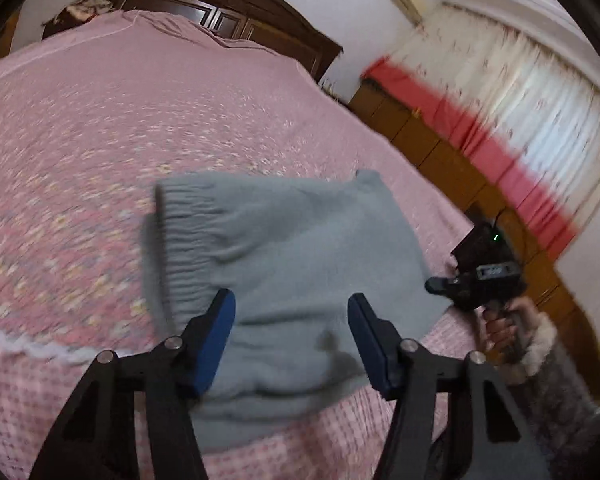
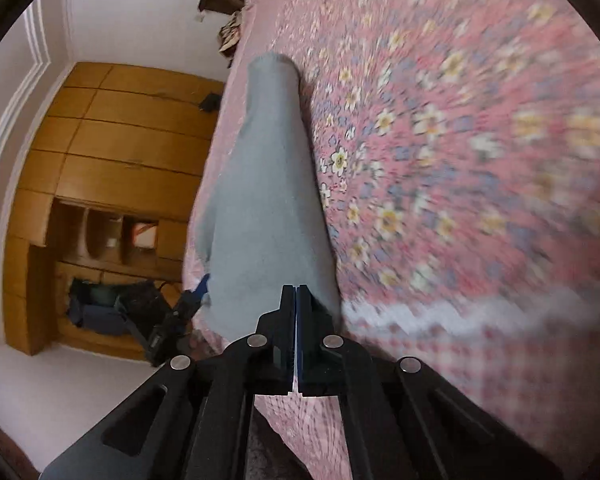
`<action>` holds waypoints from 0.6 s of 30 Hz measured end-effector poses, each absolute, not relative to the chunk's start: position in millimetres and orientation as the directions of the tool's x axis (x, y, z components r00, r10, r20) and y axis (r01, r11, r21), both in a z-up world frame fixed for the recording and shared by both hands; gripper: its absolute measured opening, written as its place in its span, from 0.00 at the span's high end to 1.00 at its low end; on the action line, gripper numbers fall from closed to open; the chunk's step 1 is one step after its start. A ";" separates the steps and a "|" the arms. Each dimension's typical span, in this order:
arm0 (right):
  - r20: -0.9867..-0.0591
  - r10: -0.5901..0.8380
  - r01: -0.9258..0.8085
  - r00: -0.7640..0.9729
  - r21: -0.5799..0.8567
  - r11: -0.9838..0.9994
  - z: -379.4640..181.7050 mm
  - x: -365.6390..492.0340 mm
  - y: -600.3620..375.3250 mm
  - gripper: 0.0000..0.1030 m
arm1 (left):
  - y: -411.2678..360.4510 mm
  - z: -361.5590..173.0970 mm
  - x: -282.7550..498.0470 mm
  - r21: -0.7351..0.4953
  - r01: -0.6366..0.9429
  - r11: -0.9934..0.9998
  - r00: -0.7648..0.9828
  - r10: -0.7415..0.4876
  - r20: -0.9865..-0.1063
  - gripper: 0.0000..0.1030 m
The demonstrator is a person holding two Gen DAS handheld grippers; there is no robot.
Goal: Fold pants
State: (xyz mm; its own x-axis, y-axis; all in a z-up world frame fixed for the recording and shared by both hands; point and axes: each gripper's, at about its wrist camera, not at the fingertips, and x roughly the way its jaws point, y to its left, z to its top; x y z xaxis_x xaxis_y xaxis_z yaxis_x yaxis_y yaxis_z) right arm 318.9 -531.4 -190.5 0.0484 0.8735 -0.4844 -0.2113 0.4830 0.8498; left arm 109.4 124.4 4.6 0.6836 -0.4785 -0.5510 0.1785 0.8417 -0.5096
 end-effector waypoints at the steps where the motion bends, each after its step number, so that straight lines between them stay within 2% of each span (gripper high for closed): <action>1: -0.493 0.868 -0.214 0.066 0.842 0.495 -182.2 317.3 -537.2 0.98 | 130.4 5.0 108.1 -0.528 0.176 0.831 0.684 -0.489 -0.541 0.40; 3: -0.478 0.871 -0.251 0.114 0.835 0.490 -161.4 315.9 -543.3 0.91 | 138.3 4.9 103.7 -0.539 0.175 0.824 0.693 -0.492 -0.527 0.40; 5: -0.380 0.921 -0.261 0.089 0.883 0.390 -153.0 309.4 -538.9 0.87 | 141.5 4.0 95.1 -0.521 0.164 0.838 0.709 -0.467 -0.528 0.40; 6: -0.366 0.927 -0.235 0.078 0.897 0.374 -157.4 305.0 -537.7 0.87 | 140.9 3.0 96.4 -0.507 0.161 0.847 0.707 -0.458 -0.540 0.40; 7: -0.426 0.901 -0.205 0.080 0.878 0.433 -164.7 302.5 -536.5 0.88 | 140.9 4.3 95.1 -0.493 0.159 0.855 0.704 -0.448 -0.550 0.40; 8: -0.520 0.852 -0.181 0.061 0.834 0.521 -176.6 299.9 -531.0 1.00 | 134.4 10.6 95.3 -0.481 0.156 0.863 0.704 -0.439 -0.558 0.40; 9: -0.539 0.841 -0.161 0.048 0.827 0.539 -186.3 298.6 -531.9 1.00 | 134.2 11.0 93.4 -0.467 0.157 0.870 0.705 -0.430 -0.564 0.40; 11: -0.473 0.878 -0.104 0.066 0.872 0.478 -193.9 294.6 -543.1 1.00 | 126.8 13.5 94.6 -0.433 0.154 0.888 0.703 -0.407 -0.584 0.40; 13: -0.457 0.880 -0.047 0.131 0.884 0.466 -189.7 286.1 -556.8 0.98 | 114.1 10.3 101.4 -0.377 0.151 0.914 0.703 -0.367 -0.609 0.40; 15: -0.459 0.862 -0.023 0.217 0.880 0.475 -181.2 277.7 -567.7 0.89 | 109.6 9.1 99.4 -0.359 0.152 0.921 0.707 -0.355 -0.611 0.38; 16: -0.464 0.847 -0.025 0.261 0.874 0.486 -175.2 271.7 -572.2 0.67 | 112.4 7.3 96.6 -0.363 0.151 0.919 0.708 -0.357 -0.610 0.31; 17: -0.457 0.842 -0.032 0.287 0.874 0.485 -171.5 269.8 -576.5 0.56 | 113.9 6.3 97.2 -0.370 0.136 0.919 0.703 -0.353 -0.617 0.23; 18: -0.433 0.847 -0.047 0.310 0.882 0.468 -167.4 263.7 -576.4 0.52 | 116.0 1.8 100.6 -0.378 0.106 0.920 0.687 -0.343 -0.641 0.16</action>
